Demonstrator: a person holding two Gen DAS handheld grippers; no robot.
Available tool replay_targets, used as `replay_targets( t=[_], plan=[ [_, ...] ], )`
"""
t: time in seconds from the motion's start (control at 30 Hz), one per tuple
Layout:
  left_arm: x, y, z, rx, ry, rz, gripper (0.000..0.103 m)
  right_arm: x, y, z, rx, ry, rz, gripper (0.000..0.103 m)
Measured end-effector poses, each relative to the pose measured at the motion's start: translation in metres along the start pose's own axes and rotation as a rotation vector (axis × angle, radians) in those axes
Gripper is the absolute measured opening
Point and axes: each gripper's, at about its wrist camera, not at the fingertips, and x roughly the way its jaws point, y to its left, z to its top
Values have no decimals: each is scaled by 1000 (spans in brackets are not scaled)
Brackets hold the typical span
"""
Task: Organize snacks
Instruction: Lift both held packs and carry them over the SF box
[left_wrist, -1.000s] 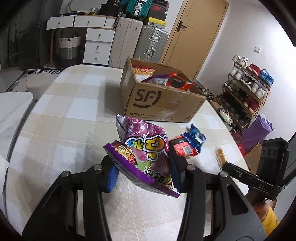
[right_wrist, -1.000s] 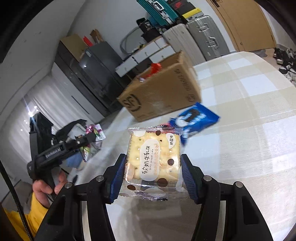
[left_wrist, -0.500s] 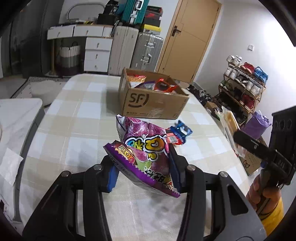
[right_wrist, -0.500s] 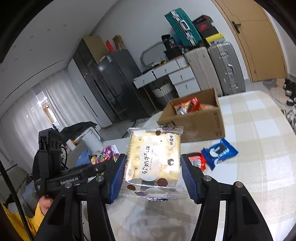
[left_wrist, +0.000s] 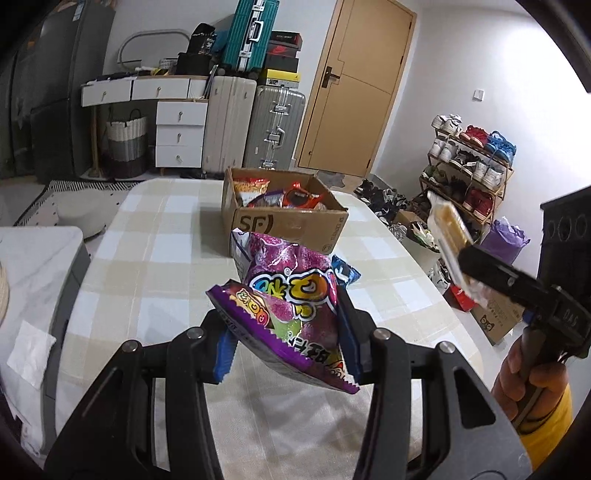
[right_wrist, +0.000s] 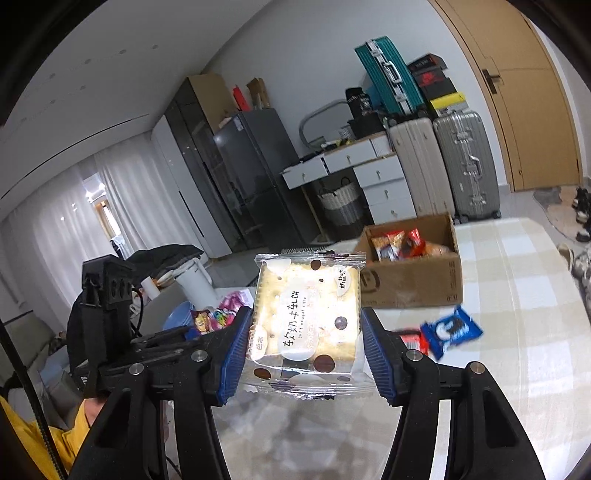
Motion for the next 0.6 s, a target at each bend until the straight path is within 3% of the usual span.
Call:
replay_targets(
  t=[0.27, 0.6],
  plan=[
    [2, 0, 47, 26, -40, 13, 44, 15, 2, 37, -72, -7, -4, 59],
    [45, 1, 123, 60, -20, 10, 44, 50, -32, 103, -63, 0, -34, 59]
  ],
)
